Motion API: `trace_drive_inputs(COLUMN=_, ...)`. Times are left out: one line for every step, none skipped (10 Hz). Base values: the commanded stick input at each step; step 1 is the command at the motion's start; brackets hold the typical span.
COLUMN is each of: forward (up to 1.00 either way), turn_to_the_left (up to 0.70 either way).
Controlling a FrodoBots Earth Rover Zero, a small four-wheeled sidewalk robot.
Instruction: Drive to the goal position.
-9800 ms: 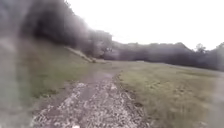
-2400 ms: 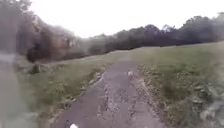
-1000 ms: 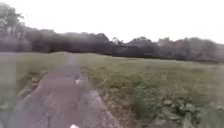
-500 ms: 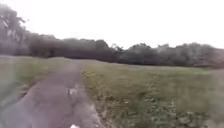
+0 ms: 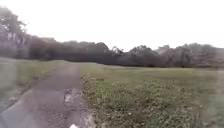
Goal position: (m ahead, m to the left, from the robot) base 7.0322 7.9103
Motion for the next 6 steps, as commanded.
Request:
trace_drive_inputs(forward=0.0, turn_to_the_left=1.0)
trace_drive_inputs(forward=0.0, turn_to_the_left=1.0)
trace_drive_inputs(forward=0.0, turn_to_the_left=1.0)
trace_drive_inputs(forward=0.0, turn_to_the_left=1.0)
trace_drive_inputs(forward=0.0, turn_to_the_left=1.0)
trace_drive_inputs(forward=0.0, turn_to_the_left=1.0)
